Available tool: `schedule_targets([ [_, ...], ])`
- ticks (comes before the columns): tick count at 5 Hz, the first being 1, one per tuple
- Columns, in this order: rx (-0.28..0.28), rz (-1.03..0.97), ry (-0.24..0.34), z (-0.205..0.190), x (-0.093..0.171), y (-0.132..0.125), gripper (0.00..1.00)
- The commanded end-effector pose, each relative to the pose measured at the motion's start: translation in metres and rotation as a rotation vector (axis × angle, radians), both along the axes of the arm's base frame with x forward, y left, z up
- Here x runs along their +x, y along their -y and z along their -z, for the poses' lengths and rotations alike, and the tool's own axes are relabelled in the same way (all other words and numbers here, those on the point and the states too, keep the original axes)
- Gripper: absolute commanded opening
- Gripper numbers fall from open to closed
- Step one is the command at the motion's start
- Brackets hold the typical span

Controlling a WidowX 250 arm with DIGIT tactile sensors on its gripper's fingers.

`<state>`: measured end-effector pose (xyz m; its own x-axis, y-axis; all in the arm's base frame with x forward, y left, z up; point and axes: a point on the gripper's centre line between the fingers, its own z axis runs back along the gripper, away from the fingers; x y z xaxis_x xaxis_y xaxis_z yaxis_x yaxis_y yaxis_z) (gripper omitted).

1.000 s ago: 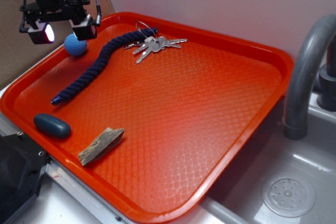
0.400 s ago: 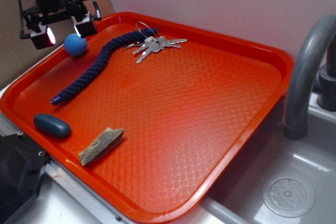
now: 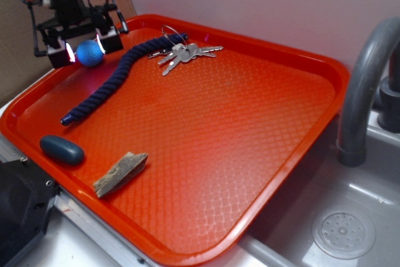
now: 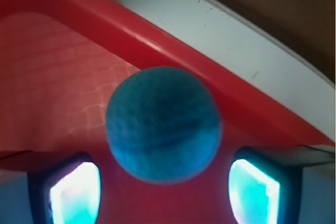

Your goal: Grab the blue ball.

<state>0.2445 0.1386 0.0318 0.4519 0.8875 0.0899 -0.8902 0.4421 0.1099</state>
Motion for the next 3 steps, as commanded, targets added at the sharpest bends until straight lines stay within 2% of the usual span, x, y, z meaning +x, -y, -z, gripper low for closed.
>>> schedule_targets([
  [1, 0.042, 0.043, 0.043, -0.013, 0.004, 0.002, 1.0],
  [3, 0.072, 0.003, 0.026, -0.003, 0.009, -0.02, 1.0],
])
